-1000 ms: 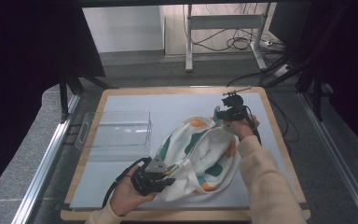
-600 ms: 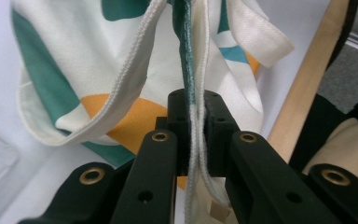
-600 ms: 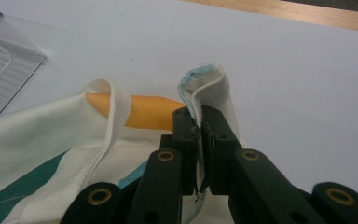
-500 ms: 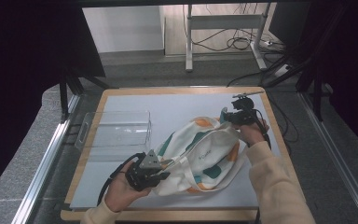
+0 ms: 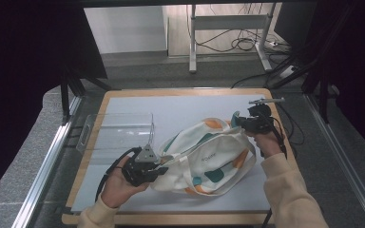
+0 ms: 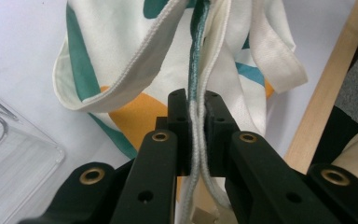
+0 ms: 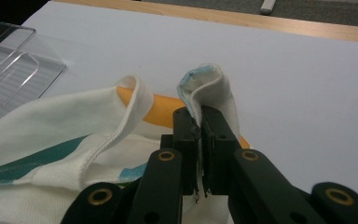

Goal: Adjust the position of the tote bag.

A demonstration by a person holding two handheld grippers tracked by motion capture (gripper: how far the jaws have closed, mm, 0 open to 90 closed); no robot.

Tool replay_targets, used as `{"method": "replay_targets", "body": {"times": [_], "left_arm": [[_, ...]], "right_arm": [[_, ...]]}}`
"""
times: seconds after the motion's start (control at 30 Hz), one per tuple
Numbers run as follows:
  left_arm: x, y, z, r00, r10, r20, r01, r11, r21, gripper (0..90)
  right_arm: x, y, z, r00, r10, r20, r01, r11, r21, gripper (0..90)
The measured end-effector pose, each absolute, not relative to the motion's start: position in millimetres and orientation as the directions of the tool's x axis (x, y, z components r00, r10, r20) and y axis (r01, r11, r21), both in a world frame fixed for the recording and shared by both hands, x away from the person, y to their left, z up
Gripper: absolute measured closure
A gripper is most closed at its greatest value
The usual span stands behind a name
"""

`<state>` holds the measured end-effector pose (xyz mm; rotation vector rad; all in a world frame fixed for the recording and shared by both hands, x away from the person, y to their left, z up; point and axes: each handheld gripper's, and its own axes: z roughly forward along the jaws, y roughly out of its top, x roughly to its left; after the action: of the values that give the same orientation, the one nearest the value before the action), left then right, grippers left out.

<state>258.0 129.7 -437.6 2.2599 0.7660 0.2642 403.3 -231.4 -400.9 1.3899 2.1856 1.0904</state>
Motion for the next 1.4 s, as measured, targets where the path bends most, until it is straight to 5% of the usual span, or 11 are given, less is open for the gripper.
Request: {"method": "replay_targets", "body": {"times": [1.4], "left_arm": [[300.4, 125.7, -449.5, 0.775, 0.630, -0.042, 0.480, -0.545, 0.688, 82.1]], "right_arm": [[323.0, -286.7, -435.9, -0.355, 0.906, 0.229, 0.622, 0.046, 0.782, 81.1]]}}
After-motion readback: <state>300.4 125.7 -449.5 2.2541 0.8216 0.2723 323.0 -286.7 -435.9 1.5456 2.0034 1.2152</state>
